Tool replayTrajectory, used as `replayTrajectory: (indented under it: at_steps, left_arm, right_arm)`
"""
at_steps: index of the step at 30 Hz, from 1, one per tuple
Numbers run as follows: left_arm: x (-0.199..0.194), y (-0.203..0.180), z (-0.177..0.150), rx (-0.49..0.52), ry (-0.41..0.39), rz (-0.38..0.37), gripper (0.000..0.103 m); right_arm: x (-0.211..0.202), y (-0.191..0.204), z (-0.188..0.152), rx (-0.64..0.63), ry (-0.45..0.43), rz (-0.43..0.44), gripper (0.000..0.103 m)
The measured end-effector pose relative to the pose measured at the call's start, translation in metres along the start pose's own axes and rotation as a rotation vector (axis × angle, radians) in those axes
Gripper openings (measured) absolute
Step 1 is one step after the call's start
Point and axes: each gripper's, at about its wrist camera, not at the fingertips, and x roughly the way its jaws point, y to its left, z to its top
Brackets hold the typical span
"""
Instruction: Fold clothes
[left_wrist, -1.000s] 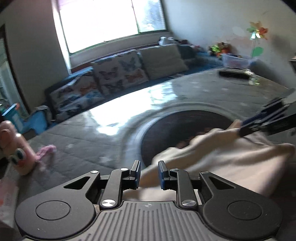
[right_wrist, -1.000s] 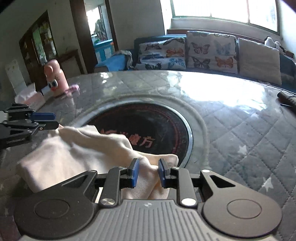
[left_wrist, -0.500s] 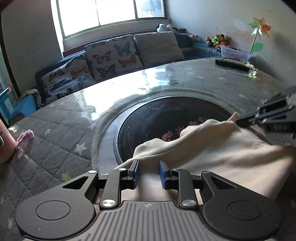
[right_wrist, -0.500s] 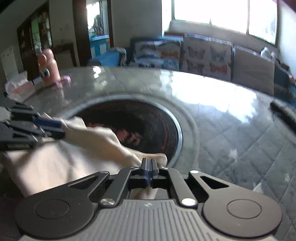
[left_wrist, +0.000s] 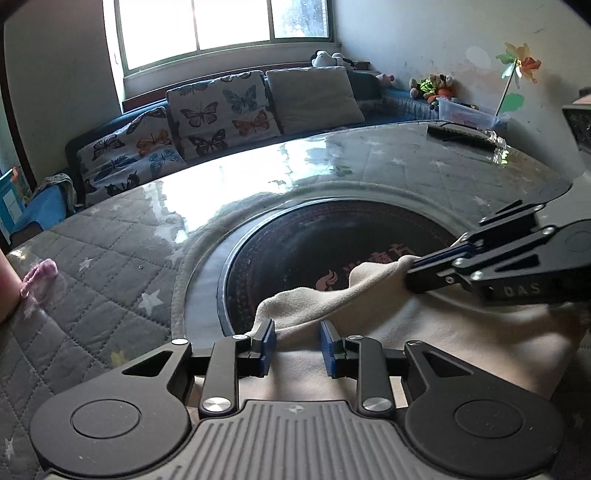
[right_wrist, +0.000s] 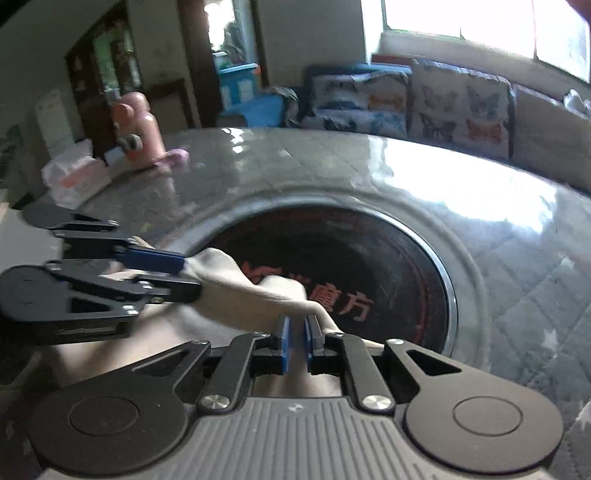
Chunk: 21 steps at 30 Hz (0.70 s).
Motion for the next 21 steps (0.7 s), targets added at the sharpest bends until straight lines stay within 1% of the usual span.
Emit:
replayTrajectory:
  at_steps: [3,4,6,9,14,17,21]
  left_arm:
    - [-0.009,0.001,0.0,-0.005,-0.015,0.001,0.031]
    - [-0.014,0.0,-0.001,-0.001,-0.025,0.0,0.032]
    - [-0.027,-0.004,-0.005,0.011,-0.046,-0.009,0.035]
    - [-0.044,-0.013,-0.014,0.03,-0.066,-0.025,0.037]
    - [-0.067,-0.03,-0.032,0.083,-0.089,-0.041,0.037]
    - [-0.074,-0.036,-0.043,0.089,-0.087,-0.054,0.037]
    - [-0.073,-0.034,-0.057,0.054,-0.061,-0.056,0.037]
  right_arm:
    - [-0.006,-0.001,0.003,0.008,-0.009,-0.006,0.009]
    - [-0.011,0.0,0.003,0.001,-0.014,-0.007,0.012]
    - [-0.023,0.004,-0.002,-0.024,-0.019,0.0,0.012]
    - [-0.039,0.015,-0.012,-0.069,-0.018,0.023,0.014]
    - [-0.062,0.034,-0.036,-0.112,-0.015,0.063,0.014]
    - [-0.068,0.04,-0.047,-0.116,-0.02,0.07,0.014]
    - [-0.07,0.034,-0.061,-0.081,-0.017,0.069,0.014]
